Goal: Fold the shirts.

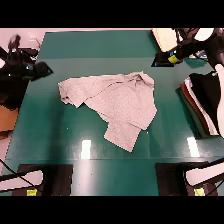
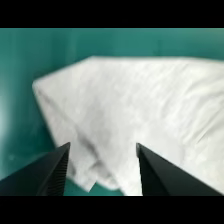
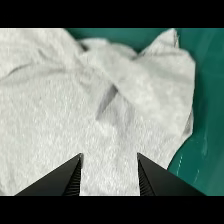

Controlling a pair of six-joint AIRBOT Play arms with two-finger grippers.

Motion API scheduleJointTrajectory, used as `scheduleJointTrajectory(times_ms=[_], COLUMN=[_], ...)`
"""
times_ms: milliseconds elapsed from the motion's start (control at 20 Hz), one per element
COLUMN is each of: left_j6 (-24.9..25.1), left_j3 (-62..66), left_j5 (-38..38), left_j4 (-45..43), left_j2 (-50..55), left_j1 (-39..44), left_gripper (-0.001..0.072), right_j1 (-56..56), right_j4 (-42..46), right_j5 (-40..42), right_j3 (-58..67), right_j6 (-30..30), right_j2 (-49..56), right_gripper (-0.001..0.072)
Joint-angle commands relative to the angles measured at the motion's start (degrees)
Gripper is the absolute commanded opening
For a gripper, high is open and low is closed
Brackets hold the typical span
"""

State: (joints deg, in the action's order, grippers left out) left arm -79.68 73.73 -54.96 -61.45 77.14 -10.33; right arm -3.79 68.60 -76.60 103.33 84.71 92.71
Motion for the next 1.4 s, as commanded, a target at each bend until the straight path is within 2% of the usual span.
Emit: scheduleJointTrajectory(times_ms=[0,200,450,600,650,700,750,900,1100,1250,1350], left_j6=[-0.2,0.5,-0.4,-0.9,-0.9,-0.9,-0.9,-0.3,5.7,9.5,9.5], left_j3=[-7.9,-15.8,-15.9,-15.8,-15.6,-15.4,-15.0,-11.1,-8.6,-8.6,-8.7], left_j5=[-2.4,2.9,8.1,8.1,7.6,7.6,7.2,0.1,-8.8,-18.9,-20.8], left_j4=[-0.3,0.6,0.8,1.0,1.0,1.0,1.0,0.1,0.0,-1.3,-1.6], left_j2=[1.7,4.5,7.1,7.7,7.7,7.5,7.5,6.6,-2.6,-8.6,-10.5], left_j1=[-1.2,1.6,5.6,6.5,6.5,6.5,6.5,5.3,0.8,-0.2,-0.2], left_gripper=[0.0495,0.0496,0.0496,0.0484,0.028,0.0111,0.0023,0.002,0.002,0.0021,0.0021], right_j1=[-0.7,-0.9,-0.9,-0.9,-0.9,-0.9,-0.9,-0.3,1.8,3.0,3.3], right_j4=[0.0,-0.1,-0.1,-0.1,-0.1,-0.1,-0.1,0.0,0.5,0.6,0.5], right_j5=[2.6,5.0,5.0,4.5,4.5,4.4,4.2,0.6,-6.6,-6.5,-4.3], right_j3=[-9.9,-16.5,-19.0,-19.0,-19.0,-19.0,-19.0,-19.0,-19.1,-24.5,-33.2], right_j6=[-1.1,-1.2,-1.2,-1.2,-1.2,-1.2,-1.2,-1.2,-1.2,-1.2,-0.8], right_j2=[-6.0,-10.0,-12.1,-12.1,-12.1,-12.1,-12.1,-12.1,-12.1,-14.1,-17.2], right_gripper=[0.0382,0.0376,0.0376,0.0376,0.0376,0.0376,0.0376,0.0374,0.0366,0.0366,0.0366])
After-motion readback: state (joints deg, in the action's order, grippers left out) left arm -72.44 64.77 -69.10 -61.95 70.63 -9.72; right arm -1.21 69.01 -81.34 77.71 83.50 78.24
